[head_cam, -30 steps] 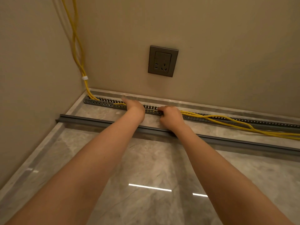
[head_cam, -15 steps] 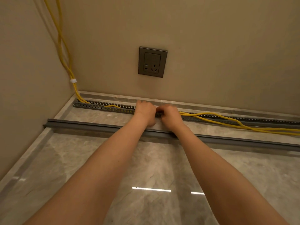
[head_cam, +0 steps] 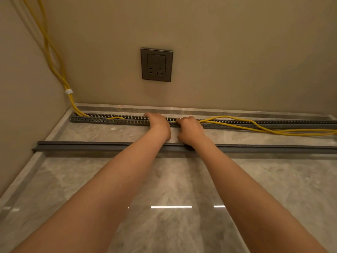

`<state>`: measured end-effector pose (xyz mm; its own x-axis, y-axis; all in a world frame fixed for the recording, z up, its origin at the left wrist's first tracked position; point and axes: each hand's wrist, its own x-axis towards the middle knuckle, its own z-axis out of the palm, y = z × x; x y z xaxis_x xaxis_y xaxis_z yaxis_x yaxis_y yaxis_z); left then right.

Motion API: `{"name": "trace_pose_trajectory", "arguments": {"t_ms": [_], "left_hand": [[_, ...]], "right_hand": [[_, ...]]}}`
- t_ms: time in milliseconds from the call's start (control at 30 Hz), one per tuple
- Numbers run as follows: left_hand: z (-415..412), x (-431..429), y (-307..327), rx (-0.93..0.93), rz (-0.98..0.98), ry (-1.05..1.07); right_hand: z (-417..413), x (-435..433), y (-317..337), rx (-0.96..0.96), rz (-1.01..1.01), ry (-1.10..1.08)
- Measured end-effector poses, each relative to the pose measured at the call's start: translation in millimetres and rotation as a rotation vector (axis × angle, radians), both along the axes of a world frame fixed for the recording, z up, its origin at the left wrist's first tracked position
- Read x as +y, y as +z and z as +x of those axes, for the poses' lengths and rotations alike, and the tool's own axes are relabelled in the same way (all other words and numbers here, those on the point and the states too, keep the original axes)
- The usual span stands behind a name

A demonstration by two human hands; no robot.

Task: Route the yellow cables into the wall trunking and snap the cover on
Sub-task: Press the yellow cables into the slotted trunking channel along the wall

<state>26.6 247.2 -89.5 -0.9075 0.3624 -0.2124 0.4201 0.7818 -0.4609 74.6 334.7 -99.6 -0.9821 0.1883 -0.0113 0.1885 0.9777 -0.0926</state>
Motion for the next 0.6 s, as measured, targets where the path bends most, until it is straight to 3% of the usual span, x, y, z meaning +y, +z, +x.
{"name": "trace_pose_trajectory", "arguments": {"t_ms": [100,267,367,467,600], "left_hand": [[3.3,7.3,5.3,-0.017,-0.036,-0.004],[15.0,20.6,8.1,-0.016,0.210,-0.218],[19.1,16.1,9.7,-0.083,0.350,-0.191],[16.1,9.8,17.3,-0.141,0.368,-0.193],[19.2,6.6,18.0,-0.159,0.359,-0.170]], "right_hand": [[-3.6,6.2,8.7,-0.058,-0.088,-0.022],[-6.9,16.0,9.2,-0.092,-0.165,0.011],[-4.4,26.3,5.2,-0.092,-0.396,0.018],[0.7,36.8,0.1,-0.083,-0.725,-0.010],[9.7,40.9,-6.5,0.087,-0.784,-0.078]]}}
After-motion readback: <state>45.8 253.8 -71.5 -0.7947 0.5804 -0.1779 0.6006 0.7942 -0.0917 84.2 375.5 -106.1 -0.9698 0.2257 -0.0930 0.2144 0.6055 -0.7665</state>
